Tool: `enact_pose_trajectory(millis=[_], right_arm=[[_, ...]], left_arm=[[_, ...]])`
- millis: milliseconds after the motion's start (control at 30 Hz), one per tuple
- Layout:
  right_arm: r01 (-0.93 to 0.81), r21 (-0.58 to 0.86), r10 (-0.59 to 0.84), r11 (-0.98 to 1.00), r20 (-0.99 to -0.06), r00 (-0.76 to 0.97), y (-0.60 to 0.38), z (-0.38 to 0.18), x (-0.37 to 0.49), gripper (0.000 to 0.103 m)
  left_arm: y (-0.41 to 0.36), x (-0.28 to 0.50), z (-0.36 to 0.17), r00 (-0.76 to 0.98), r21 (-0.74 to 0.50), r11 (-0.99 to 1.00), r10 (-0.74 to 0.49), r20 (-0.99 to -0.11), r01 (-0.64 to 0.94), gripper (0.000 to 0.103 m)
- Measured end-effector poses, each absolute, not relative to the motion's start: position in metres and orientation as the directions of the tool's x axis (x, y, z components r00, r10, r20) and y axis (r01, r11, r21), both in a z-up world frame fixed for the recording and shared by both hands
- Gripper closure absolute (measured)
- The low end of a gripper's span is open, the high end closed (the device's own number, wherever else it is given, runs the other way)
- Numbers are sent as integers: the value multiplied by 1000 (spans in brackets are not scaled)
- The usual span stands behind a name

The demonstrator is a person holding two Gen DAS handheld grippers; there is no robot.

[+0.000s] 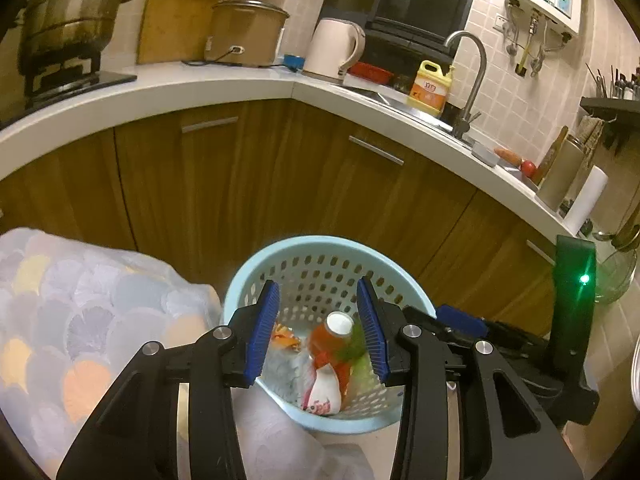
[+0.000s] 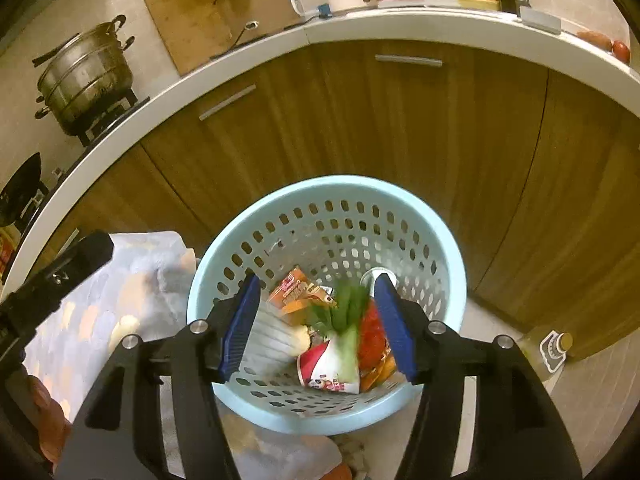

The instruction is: Collect trash

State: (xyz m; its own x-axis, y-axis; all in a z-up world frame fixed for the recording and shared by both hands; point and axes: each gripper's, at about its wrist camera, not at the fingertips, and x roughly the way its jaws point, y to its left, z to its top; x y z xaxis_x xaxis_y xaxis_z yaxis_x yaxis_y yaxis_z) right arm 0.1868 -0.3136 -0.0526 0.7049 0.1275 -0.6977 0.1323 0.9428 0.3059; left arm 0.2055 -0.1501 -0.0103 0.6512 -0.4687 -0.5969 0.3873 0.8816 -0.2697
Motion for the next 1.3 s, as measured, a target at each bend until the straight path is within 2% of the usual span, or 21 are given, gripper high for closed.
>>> enact_pose_trajectory(millis=[267,533,700,867,967,1100,1300], right_arm=[[108,318,143,942,-670,728,-306,-34,169,47],[34,296,161,955,-608,778,-277,8,141,47],[-10,268,164,963,-559,813,-255,36,116,45],[-47,221,158,974,-516,842,-232,58,95,42],[-51,200,147,978,-500,854,-218,63,87,41],[-51,193,142,980,-497,856,-204,60,84,38],[-20,146,91,989,-496,864,-191,53,84,38]], left_arm=[[-137,189,-2,674,-264,887,-459,-579,377,59],[-104,147,23,755,-260,909,-416,-508,326,34],[-71,109,38,831,-235,941,-327,-450,243,21],[-44,78,47,883,-182,972,-212,-419,147,19],[-31,66,46,911,-154,984,-143,-387,89,14],[-21,56,33,935,-81,996,0,-354,-30,13],[-25,58,27,935,23,996,86,-344,-83,13]])
